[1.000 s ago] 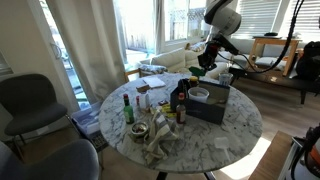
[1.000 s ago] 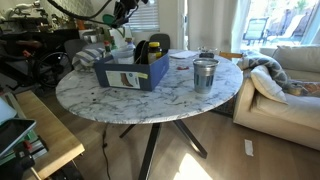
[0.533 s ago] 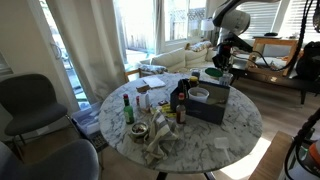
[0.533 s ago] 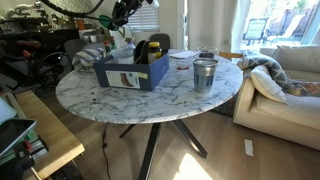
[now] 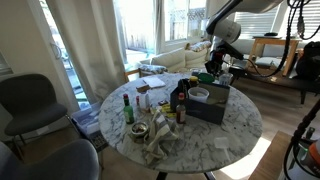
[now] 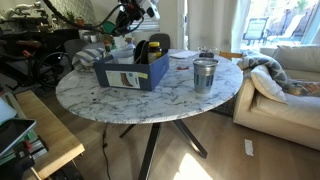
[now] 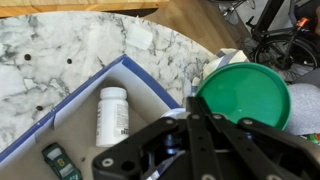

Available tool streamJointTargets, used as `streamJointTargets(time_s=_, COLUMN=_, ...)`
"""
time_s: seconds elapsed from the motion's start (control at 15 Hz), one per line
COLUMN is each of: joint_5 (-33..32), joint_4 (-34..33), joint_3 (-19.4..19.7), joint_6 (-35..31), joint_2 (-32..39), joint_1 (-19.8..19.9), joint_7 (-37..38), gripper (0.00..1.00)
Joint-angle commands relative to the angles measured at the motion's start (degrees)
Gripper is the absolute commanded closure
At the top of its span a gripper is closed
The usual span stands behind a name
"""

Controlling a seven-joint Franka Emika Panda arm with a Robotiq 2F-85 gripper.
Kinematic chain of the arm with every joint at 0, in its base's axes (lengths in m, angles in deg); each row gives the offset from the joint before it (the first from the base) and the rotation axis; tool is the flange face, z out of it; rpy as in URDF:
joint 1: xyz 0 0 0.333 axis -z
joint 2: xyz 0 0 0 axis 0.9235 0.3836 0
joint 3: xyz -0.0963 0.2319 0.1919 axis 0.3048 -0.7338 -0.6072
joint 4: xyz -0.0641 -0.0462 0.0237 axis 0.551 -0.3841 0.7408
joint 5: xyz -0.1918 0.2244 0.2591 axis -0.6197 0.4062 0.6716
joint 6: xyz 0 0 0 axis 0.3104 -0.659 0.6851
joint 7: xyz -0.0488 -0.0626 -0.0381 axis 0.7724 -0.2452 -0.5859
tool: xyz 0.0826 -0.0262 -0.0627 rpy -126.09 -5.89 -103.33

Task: Place the green lid in the plastic cup

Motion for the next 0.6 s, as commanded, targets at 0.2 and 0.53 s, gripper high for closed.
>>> streamJointTargets(time_s=0.2, joint_5=2.32, joint_4=-5.85, joint_3=-1.26, joint_6=2.41, joint_2=8.87, joint_1=0.95, joint_7=3.43, gripper=1.0)
streamJointTargets(time_s=0.53, joint_5=4.41, joint_4=-9.01, joint_3=-1.9, joint_6=3.96, joint_2=12.76, joint_1=1.75, joint_7=4.25, gripper=0.73)
